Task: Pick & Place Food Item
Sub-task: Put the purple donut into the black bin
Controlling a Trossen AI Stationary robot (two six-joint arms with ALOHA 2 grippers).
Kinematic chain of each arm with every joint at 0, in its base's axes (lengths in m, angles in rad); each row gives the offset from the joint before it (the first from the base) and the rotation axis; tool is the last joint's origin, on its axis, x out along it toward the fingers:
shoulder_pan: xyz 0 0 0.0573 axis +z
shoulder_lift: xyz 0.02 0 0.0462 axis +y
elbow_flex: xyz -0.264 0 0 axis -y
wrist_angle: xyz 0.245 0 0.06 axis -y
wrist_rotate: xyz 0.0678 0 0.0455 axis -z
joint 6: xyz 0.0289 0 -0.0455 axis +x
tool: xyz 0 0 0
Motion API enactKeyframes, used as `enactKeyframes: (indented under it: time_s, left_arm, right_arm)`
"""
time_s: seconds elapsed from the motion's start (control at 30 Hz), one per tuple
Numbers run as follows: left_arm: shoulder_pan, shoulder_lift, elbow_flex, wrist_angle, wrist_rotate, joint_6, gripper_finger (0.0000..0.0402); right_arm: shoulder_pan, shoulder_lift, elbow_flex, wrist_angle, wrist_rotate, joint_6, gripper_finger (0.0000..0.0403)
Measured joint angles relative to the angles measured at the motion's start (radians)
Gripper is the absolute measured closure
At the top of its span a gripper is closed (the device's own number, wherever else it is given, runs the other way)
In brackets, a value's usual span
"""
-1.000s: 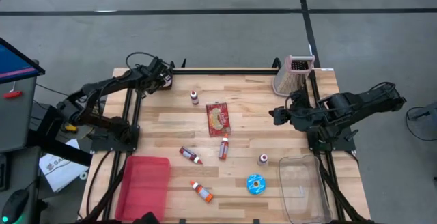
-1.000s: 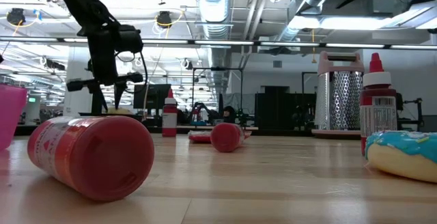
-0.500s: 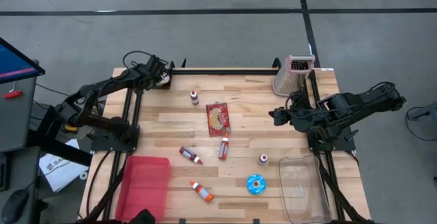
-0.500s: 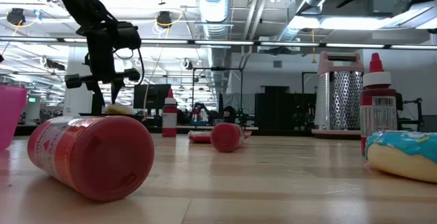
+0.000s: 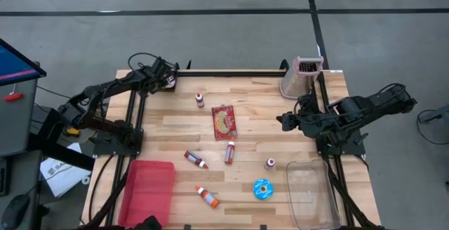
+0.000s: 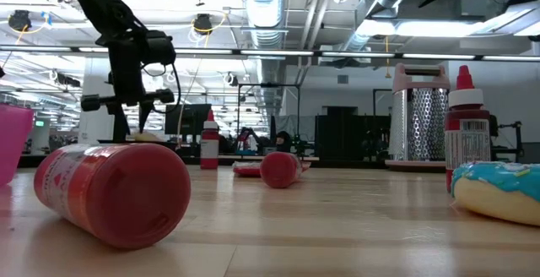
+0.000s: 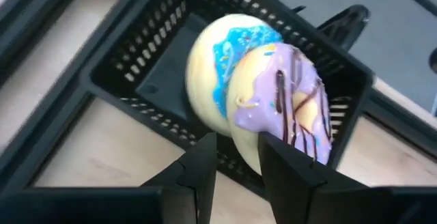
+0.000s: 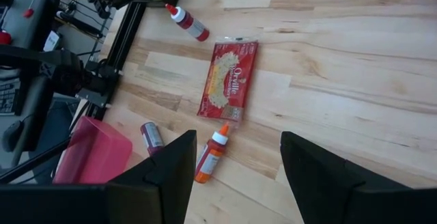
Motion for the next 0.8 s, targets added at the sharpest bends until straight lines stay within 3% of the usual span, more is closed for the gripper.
enactKeyframes:
  time_s: [0.8]
  left_arm:
    - [0.020, 0.000, 0.000, -0.049, 0.020, 0.065, 0.0296]
  right_arm:
    - [0.041, 0.000, 0.000, 0.008, 0.014, 0.021, 0.0198]
